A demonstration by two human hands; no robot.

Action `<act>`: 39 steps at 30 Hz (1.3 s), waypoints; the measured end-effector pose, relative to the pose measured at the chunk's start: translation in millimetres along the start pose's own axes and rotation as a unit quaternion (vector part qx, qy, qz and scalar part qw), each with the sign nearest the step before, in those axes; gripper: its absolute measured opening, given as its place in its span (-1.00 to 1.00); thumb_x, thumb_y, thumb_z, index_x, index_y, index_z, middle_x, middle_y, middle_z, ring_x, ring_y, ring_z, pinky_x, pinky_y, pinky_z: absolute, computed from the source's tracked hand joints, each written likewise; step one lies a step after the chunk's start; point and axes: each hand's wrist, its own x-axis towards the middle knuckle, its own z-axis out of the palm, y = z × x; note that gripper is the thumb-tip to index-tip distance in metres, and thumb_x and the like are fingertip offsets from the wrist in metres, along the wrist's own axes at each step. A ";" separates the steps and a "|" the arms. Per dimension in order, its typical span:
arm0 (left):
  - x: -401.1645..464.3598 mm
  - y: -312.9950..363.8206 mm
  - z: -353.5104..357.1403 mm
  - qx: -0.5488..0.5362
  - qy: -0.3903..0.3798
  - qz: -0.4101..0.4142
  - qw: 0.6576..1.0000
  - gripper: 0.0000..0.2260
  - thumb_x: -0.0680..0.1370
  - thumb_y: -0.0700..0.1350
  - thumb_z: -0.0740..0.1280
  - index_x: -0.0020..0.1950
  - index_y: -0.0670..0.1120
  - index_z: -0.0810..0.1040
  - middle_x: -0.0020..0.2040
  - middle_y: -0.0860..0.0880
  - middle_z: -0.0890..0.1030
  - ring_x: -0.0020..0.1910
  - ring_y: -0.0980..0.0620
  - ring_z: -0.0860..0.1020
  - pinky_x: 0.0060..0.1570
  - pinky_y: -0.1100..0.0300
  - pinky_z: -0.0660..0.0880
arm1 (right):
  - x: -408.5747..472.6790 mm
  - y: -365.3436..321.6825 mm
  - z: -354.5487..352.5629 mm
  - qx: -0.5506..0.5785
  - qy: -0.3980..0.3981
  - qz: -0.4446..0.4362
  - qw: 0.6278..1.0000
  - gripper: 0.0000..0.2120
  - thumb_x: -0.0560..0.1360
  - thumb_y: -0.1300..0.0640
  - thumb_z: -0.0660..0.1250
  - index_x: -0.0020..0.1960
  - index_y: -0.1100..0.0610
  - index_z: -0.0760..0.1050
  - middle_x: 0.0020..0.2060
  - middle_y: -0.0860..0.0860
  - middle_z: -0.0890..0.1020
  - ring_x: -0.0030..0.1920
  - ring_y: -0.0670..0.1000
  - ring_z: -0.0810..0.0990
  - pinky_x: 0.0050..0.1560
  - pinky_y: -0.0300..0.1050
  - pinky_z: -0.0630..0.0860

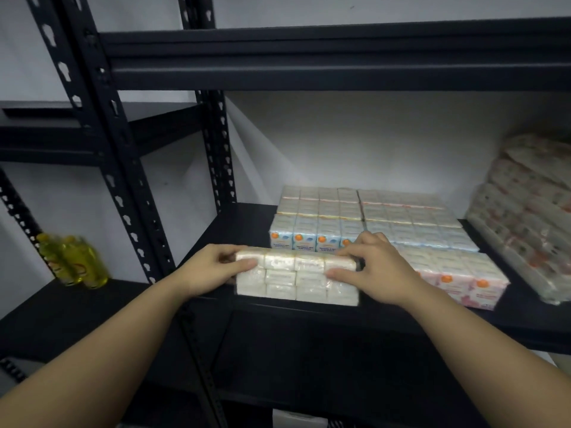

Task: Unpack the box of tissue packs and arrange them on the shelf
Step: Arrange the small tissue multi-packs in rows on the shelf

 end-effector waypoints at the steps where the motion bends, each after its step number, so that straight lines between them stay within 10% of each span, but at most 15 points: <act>1: 3.2 1.5 3.7 -0.017 0.018 -0.009 1.000 -0.68 0.55 0.12 0.46 0.26 0.05 0.64 0.09 0.01 0.74 0.06 0.05 0.72 0.17 -0.03 0.64 | 0.0 1.8 -1.2 0.014 -0.008 0.010 1.000 -0.46 0.39 -0.50 0.31 0.11 -0.14 0.68 -0.06 -0.15 0.48 0.09 -0.12 0.37 0.09 -0.13 0.38; 6: 18.3 11.8 17.0 0.006 0.072 -0.026 0.997 -0.65 0.55 0.16 0.45 0.29 0.10 0.55 0.06 -0.04 0.69 -0.02 0.06 0.72 0.01 0.02 0.69 | 2.0 5.3 0.1 0.052 0.057 0.075 0.994 -0.69 0.54 -0.21 0.38 0.13 -0.04 0.68 -0.04 -0.15 0.64 0.15 -0.04 0.49 0.07 -0.03 0.45; 14: 20.6 -4.6 25.2 0.055 0.051 0.038 0.996 -0.39 0.30 0.34 0.57 0.32 0.35 0.52 0.08 0.04 0.65 0.04 0.08 0.65 0.08 0.06 0.64 | -14.4 8.3 -9.6 0.016 -0.062 0.001 0.998 -0.22 0.22 -0.48 0.50 0.36 -0.24 0.48 0.14 -0.24 0.48 0.22 -0.11 0.33 0.22 -0.09 0.34; 20: 26.6 4.7 38.1 0.043 0.081 0.035 0.995 -0.50 0.40 0.17 0.59 0.30 0.26 0.55 0.00 0.03 0.66 -0.10 0.24 0.65 -0.12 0.33 0.54 | -7.2 17.1 -17.6 -0.036 -0.001 0.028 0.999 -0.21 0.22 -0.40 0.56 0.38 -0.17 0.49 0.12 -0.19 0.46 0.23 -0.09 0.32 0.22 -0.05 0.35; 28: 35.4 9.8 51.8 0.058 0.123 0.040 0.990 -0.46 0.37 0.23 0.59 0.30 0.23 0.54 -0.03 0.03 0.66 -0.07 0.11 0.65 -0.08 0.20 0.58 | -18.9 29.7 -13.4 -0.066 0.081 0.134 0.985 0.07 0.17 -0.49 0.53 0.53 0.00 0.36 0.38 -0.03 0.41 0.39 0.05 0.36 0.37 0.05 0.37; 39: 39.1 7.7 55.1 0.053 0.147 0.056 0.986 -0.40 0.37 0.17 0.61 0.35 0.14 0.50 0.00 0.07 0.63 -0.09 0.10 0.65 -0.18 0.27 0.56 | -7.2 24.5 -8.4 -0.134 0.076 0.147 0.977 -0.20 0.22 -0.55 0.44 0.31 -0.13 0.51 0.24 -0.04 0.49 0.28 0.06 0.40 0.25 0.07 0.38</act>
